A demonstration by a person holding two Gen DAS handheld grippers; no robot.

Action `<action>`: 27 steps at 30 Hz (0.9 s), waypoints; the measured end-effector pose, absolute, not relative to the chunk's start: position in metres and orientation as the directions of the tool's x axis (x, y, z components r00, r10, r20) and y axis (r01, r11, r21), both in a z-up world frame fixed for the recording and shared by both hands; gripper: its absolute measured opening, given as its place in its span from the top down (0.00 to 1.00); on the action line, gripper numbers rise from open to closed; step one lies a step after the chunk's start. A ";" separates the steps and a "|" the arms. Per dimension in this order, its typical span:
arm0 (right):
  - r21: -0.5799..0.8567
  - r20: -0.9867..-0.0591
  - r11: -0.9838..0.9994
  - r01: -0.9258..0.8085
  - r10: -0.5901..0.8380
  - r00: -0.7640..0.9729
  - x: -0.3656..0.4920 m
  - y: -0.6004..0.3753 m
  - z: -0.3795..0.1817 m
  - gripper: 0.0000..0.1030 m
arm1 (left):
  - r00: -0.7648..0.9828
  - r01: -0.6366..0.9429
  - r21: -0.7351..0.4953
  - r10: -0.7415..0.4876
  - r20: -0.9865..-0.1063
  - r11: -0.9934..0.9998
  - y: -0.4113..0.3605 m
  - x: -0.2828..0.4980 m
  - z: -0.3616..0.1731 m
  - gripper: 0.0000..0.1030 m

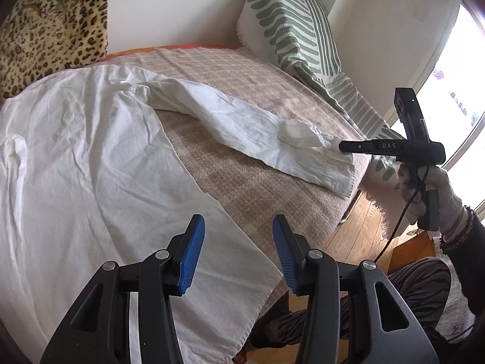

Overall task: Fold small clothes
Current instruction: 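Close the left tool on the shirt side edge beside the sleeve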

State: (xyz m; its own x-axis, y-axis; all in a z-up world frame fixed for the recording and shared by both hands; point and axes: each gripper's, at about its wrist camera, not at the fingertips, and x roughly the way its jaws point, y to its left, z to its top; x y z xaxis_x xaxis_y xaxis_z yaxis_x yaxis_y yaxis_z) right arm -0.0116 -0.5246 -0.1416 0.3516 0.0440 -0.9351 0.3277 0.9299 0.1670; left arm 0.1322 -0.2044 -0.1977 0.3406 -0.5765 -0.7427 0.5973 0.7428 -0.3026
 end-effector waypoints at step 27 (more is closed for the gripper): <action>0.350 -0.880 0.915 -0.202 0.395 0.263 -0.002 -0.276 -0.128 0.98 | 0.183 0.279 -0.671 -0.724 -0.665 0.687 -0.172 0.195 -0.234 0.61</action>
